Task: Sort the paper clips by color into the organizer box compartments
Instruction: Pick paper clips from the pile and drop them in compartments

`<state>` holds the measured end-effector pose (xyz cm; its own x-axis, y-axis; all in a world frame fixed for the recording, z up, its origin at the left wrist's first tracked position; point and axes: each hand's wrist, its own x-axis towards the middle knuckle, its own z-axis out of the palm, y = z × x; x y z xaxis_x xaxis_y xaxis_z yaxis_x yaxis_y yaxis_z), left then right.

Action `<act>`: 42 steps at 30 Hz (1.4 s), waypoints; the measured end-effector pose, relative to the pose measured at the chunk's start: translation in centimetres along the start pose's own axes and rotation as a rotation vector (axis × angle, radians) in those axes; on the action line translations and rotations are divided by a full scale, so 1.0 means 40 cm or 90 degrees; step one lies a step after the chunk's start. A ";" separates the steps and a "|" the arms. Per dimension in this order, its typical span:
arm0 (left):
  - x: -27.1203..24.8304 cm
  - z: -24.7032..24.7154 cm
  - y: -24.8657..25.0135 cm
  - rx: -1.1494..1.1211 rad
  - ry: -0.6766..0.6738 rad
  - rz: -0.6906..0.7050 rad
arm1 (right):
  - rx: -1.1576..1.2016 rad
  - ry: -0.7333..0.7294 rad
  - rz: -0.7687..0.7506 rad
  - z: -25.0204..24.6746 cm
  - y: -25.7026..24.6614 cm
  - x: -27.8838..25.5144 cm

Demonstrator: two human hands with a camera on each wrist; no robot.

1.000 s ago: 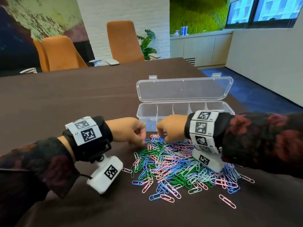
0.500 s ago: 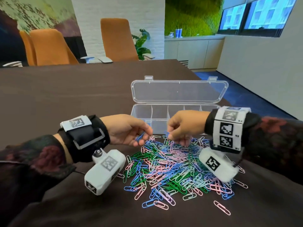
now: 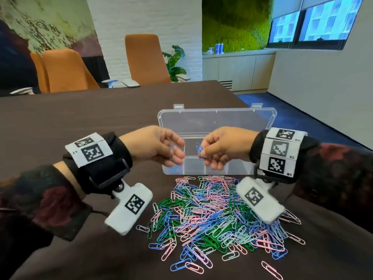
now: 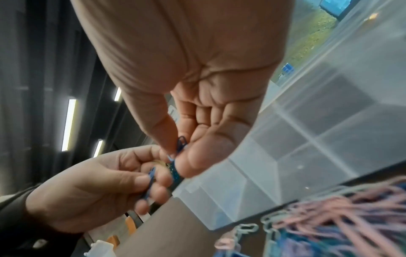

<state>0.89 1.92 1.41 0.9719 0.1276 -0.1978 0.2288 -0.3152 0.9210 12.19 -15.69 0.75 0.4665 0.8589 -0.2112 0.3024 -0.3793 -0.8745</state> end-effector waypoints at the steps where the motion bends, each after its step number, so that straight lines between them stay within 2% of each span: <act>1: 0.007 -0.016 0.012 0.038 0.048 0.024 | 0.010 0.009 -0.010 0.002 -0.016 0.014; 4: 0.034 -0.061 0.034 0.140 0.144 0.056 | 0.022 0.042 -0.028 0.012 -0.062 0.061; 8: 0.044 -0.097 0.016 0.155 0.184 0.046 | 0.027 0.066 -0.028 0.026 -0.099 0.117; 11: 0.020 -0.113 -0.012 0.152 0.186 0.058 | 0.009 0.077 -0.021 0.038 -0.107 0.136; 13: 0.000 -0.111 -0.030 0.207 0.152 0.065 | -0.051 0.101 -0.028 0.043 -0.102 0.134; 15: -0.022 -0.101 -0.043 0.386 0.120 0.090 | -0.139 0.132 -0.048 0.039 -0.092 0.119; 18: -0.030 -0.069 -0.050 0.697 0.089 0.173 | -0.227 0.142 -0.062 0.015 -0.077 0.081; 21: -0.013 -0.037 -0.050 0.806 0.051 0.182 | -0.278 0.136 -0.068 -0.012 -0.055 0.033; 28: 0.025 -0.001 -0.035 0.855 0.094 0.184 | -0.416 0.053 -0.048 -0.025 0.032 -0.057; 34: 0.010 -0.001 -0.057 0.811 0.125 0.181 | -0.519 -0.025 -0.002 -0.042 0.080 -0.088; 36: -0.001 0.007 -0.057 0.805 0.155 0.203 | -0.530 -0.029 0.008 -0.047 0.088 -0.094; 39: -0.022 0.029 -0.043 0.787 0.195 0.297 | -0.543 -0.031 0.002 -0.044 0.094 -0.102; 40: -0.029 0.039 -0.036 0.771 0.179 0.326 | -0.548 -0.032 -0.005 -0.041 0.096 -0.106; 42: -0.042 0.062 -0.024 0.740 0.090 0.343 | -0.552 -0.041 -0.017 -0.035 0.099 -0.114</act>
<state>-0.80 -0.32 0.03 0.9584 -0.1955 0.2079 -0.2055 -0.9783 0.0271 12.42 -21.59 -1.12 0.4095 0.8795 -0.2427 0.8516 -0.4638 -0.2440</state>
